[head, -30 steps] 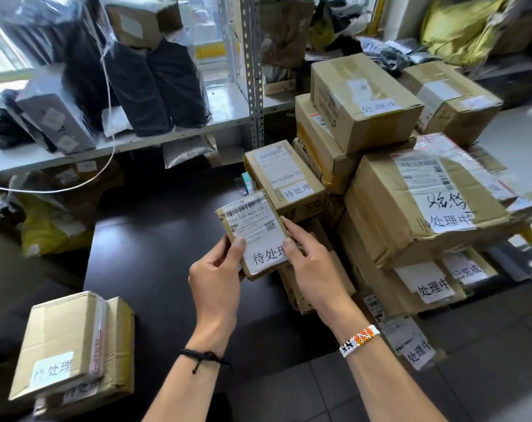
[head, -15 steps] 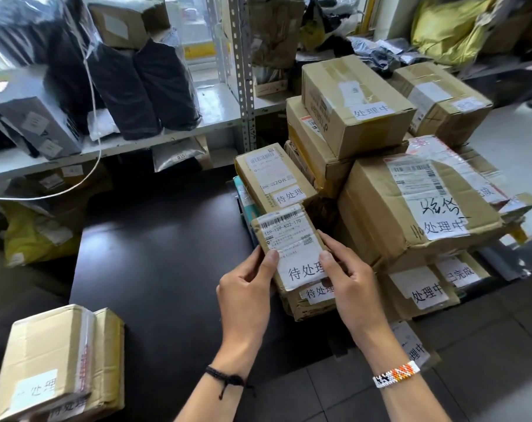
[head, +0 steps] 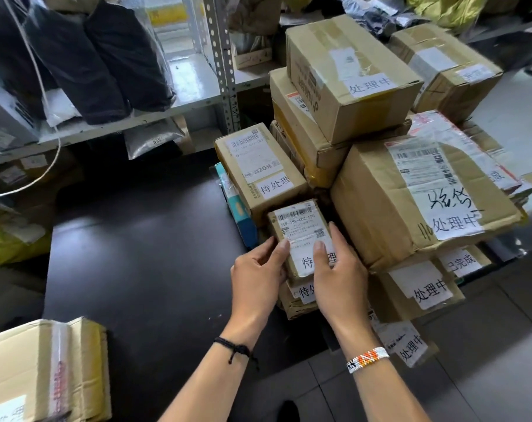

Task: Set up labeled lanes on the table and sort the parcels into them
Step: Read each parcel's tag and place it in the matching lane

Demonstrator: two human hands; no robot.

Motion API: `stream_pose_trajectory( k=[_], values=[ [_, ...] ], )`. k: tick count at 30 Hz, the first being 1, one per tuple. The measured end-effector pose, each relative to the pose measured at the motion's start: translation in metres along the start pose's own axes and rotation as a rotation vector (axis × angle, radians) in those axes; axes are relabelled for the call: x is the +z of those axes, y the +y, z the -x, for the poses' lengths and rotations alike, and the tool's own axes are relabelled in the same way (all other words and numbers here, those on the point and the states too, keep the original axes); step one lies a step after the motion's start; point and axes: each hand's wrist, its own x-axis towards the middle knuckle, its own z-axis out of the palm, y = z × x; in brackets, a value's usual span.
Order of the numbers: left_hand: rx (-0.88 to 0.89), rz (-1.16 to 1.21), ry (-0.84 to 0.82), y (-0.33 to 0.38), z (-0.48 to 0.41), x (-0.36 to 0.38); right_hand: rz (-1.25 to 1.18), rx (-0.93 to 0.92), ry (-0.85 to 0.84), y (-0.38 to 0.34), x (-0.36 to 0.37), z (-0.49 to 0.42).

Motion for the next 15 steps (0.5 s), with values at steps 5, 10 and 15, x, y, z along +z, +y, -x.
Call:
stream_pose_trajectory(
  k=[5, 10, 15],
  values=[
    [0.03, -0.074, -0.011, -0.01, -0.003, 0.002, 0.142, -0.025, 0.006, -0.001, 0.005, 0.006],
    [0.038, -0.14, -0.039, -0.009, -0.005, -0.006, 0.232, -0.07, 0.007, -0.008, 0.01, 0.012],
    [0.066, -0.212, -0.034, -0.005, -0.002, -0.025, 0.323, -0.159, 0.127, -0.024, 0.017, 0.03]
  ],
)
